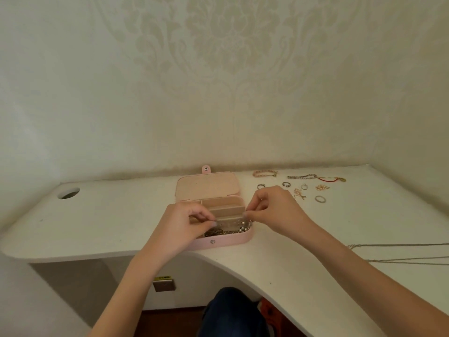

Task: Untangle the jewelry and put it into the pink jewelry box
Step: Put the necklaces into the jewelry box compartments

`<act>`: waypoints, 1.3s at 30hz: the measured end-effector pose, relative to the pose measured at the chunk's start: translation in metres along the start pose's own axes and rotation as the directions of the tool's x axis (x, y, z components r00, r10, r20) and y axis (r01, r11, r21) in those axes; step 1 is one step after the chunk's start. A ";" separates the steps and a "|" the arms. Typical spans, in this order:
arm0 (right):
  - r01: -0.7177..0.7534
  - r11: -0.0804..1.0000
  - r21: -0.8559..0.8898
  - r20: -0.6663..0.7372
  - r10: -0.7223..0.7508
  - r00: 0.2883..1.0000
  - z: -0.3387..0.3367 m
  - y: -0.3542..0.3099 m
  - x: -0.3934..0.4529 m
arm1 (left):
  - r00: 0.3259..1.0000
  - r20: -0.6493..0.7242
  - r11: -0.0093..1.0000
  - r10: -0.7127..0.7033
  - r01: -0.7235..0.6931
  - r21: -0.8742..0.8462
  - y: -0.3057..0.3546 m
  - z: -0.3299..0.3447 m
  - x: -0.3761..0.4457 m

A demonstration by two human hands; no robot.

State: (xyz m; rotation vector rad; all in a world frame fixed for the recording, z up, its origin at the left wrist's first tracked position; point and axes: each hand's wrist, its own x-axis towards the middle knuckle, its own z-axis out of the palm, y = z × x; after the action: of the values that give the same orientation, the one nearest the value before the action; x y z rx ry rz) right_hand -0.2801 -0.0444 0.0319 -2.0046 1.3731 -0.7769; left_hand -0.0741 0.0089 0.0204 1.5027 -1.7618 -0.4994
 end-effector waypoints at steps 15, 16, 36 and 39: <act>0.083 0.990 -0.112 -0.125 -0.097 0.987 -0.010 0.016 -0.007 | 0.990 0.008 0.979 0.144 -0.143 0.143 0.008 0.013 0.002; 0.061 0.993 -0.105 -0.153 -0.077 0.985 -0.020 0.022 -0.009 | 0.986 -0.002 0.975 0.166 -0.164 0.151 0.015 0.017 0.002; -0.657 0.724 -0.211 -0.651 0.398 0.647 -0.196 0.212 -0.104 | 0.887 0.287 0.932 0.361 -0.348 -0.097 0.092 0.184 0.020; -0.683 0.703 -0.200 -0.659 0.420 0.625 -0.192 0.216 -0.102 | 0.889 0.273 0.930 0.367 -0.357 -0.086 0.091 0.182 0.019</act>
State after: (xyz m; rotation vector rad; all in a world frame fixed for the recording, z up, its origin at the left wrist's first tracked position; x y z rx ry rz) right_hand -0.5832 -0.0395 -0.0142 -1.4593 2.5893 -0.8393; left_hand -0.2715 -0.0194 -0.0261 1.0769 -2.1883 -0.5689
